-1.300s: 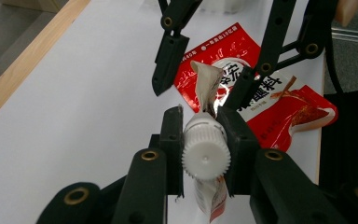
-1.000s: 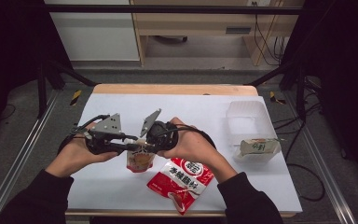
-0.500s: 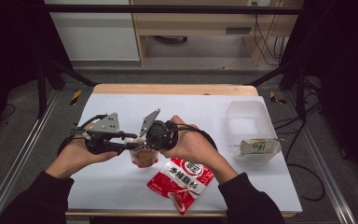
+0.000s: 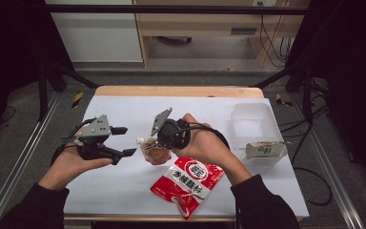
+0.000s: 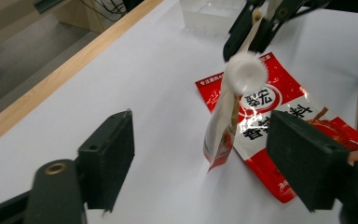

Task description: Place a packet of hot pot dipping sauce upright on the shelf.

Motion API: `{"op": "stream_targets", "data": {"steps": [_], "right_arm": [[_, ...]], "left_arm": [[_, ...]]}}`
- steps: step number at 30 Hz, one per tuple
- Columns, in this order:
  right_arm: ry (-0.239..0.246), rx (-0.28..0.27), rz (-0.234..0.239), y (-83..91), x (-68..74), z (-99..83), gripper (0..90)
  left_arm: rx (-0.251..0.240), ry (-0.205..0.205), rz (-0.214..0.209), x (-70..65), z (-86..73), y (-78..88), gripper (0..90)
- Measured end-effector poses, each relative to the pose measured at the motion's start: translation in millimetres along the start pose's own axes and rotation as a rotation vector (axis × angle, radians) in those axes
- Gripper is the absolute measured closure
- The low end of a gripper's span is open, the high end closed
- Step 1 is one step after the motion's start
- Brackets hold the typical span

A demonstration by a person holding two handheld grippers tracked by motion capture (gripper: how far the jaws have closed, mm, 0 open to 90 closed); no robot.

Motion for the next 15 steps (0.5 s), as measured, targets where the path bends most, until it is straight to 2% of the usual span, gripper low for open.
{"op": "stream_targets", "data": {"steps": [5,10,15], "right_arm": [[0.001,-0.019,-0.014,7.1,-3.8,-3.5,87.5],[-0.005,-0.029,-0.029,16.0,-7.8,-7.8,87.5],[-0.009,-0.030,-0.047,24.4,-11.5,-12.5,87.4]], "left_arm": [[0.016,0.030,0.034,-2.7,-15.2,-0.1,16.2],[0.024,0.051,0.074,-10.5,-36.2,-2.0,13.2],[0.030,0.088,0.095,-16.3,-58.2,-6.3,10.8]]}}
Point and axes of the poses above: each handheld gripper's, and its own axes: y roughly backward along the jaws, z roughly out of its top, x roughly to its left, the point moved 2 cm from there along -y, roughly forward along the jaws, and after that the axes turned 8 degrees about -y, right-handed, at the moved point
